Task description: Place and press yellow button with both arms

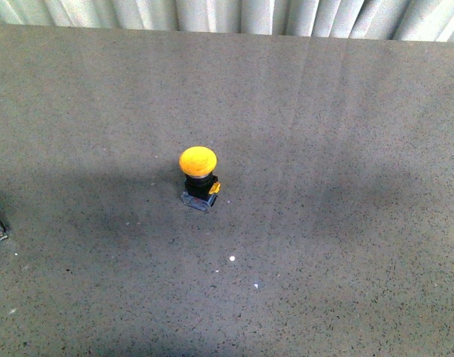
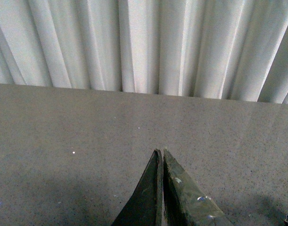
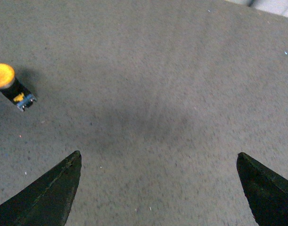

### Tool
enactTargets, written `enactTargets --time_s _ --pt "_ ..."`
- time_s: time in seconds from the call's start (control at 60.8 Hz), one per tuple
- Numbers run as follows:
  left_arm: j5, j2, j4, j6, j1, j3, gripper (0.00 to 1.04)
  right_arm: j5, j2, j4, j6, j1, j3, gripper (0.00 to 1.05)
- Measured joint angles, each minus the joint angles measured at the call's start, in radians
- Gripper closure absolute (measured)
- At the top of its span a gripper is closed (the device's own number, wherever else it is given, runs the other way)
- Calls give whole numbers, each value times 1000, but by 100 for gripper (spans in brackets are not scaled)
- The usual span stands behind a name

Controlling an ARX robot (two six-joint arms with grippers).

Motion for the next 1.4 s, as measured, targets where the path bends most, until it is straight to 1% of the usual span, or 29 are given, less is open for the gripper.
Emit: enactTargets --time_s 0.049,0.115,0.23,0.28,0.313,0.428,0.444,0.477,0.543,0.559,0.576,0.675,0.708,0.856,1.02,1.119,1.168,1.218,1.399 --pt "0 -33 -30 0 0 0 103 1 121 48 -1 32 58 9" --pt "0 -71 -64 0 0 0 103 -2 267 67 -1 81 144 9" --pt "0 -128 -118 0 0 0 103 0 447 63 0 154 267 9" --pt "0 -159 -149 0 0 0 103 9 541 49 0 200 342 9" --pt "0 -175 -164 0 0 0 103 11 581 44 0 221 378 11" --pt "0 -227 -214 0 0 0 103 34 714 18 1 292 509 31" --pt "0 -231 -217 0 0 0 103 34 719 17 1 294 514 32" --pt "0 -244 -230 0 0 0 103 35 748 9 5 307 542 37" --pt "0 -279 -263 0 0 0 103 52 821 -5 20 334 604 54" --pt "0 -283 -267 0 0 0 103 52 824 -6 21 335 607 55" --pt "0 -290 -274 0 0 0 103 53 839 -8 24 340 617 59" --pt "0 -321 -306 0 0 0 103 53 882 -13 45 351 641 75" --pt "0 -328 -312 0 0 0 103 54 890 -13 49 352 644 78" --pt "0 -370 -354 0 0 0 103 43 937 -21 77 357 665 103" --pt "0 -405 -390 0 0 0 103 -16 963 -41 126 361 683 103" --pt "0 -427 -412 0 0 0 103 -34 977 -46 146 362 692 103" --pt "1 -493 -505 1 0 0 103 -39 985 -47 156 365 694 103" --pt "0 -544 -562 0 0 0 103 -45 991 -50 165 365 696 103" --pt "0 -581 -584 0 2 0 103 -58 1001 -58 185 367 699 103"
